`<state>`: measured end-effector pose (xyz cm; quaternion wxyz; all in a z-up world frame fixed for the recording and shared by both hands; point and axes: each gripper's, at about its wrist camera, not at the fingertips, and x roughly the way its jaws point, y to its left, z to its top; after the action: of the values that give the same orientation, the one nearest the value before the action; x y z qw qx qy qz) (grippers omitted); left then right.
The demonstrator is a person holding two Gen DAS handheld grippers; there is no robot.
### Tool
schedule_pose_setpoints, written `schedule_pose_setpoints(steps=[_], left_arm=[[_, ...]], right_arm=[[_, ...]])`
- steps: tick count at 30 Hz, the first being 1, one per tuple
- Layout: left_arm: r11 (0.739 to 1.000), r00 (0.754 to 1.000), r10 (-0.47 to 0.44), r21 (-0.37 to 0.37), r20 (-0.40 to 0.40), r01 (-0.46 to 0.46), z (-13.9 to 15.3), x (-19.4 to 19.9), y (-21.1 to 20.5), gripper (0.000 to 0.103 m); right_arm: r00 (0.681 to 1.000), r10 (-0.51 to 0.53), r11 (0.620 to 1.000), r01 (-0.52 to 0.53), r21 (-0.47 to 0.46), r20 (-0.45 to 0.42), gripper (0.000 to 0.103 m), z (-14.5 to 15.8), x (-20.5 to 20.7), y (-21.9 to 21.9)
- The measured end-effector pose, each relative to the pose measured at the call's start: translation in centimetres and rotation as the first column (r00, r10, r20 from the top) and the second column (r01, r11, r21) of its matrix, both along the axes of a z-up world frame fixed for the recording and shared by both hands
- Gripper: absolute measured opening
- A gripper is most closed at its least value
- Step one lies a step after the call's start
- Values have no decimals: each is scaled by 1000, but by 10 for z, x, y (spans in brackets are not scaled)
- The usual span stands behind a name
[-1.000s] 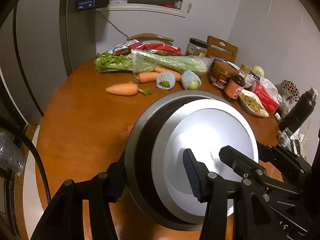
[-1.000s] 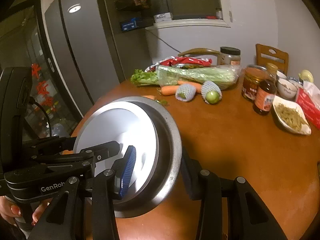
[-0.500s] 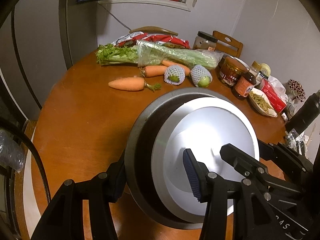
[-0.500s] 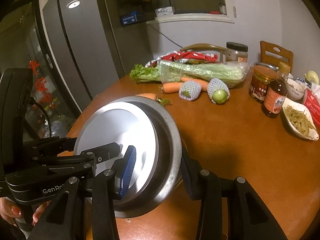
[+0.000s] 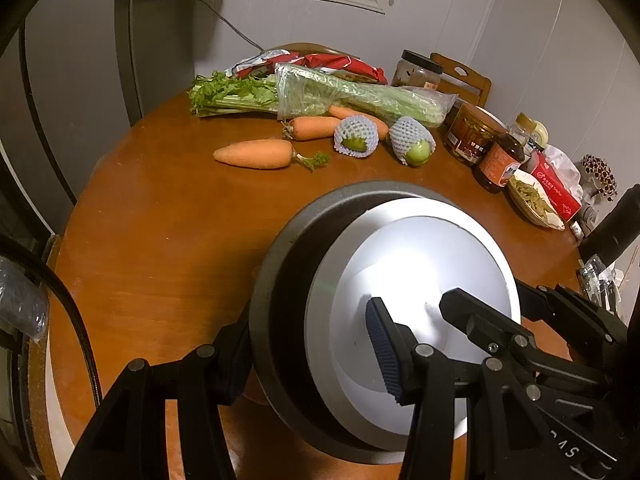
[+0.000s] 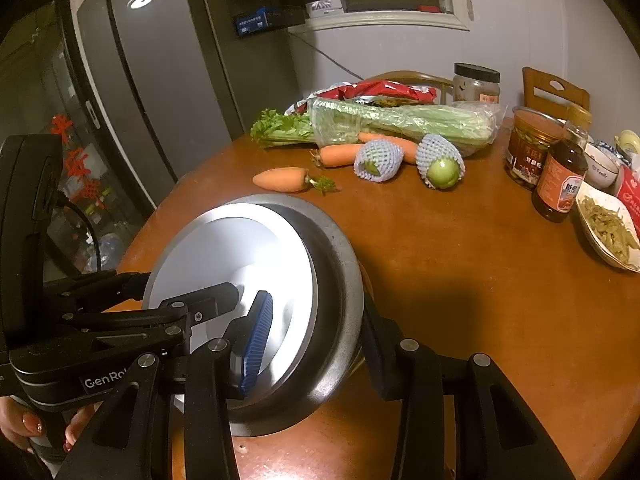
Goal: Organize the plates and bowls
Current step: 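Lower the second bowl onto the stack and open the left gripper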
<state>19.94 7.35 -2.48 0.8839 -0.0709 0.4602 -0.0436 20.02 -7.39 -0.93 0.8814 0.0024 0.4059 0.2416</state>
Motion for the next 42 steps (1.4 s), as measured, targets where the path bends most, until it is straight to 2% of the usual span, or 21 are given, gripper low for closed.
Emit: schedule_pose_setpoints(steps=[29, 42], left_arm=[[1000, 1000, 22, 5, 16, -22, -6, -2, 8, 53], [999, 998, 34, 9, 50, -34, 6, -10, 12, 55]], right_arm=[[1000, -10, 1000, 10, -18, -1, 46, -5, 0, 0], [999, -18, 1000, 18, -12, 47, 53, 9, -7, -3]])
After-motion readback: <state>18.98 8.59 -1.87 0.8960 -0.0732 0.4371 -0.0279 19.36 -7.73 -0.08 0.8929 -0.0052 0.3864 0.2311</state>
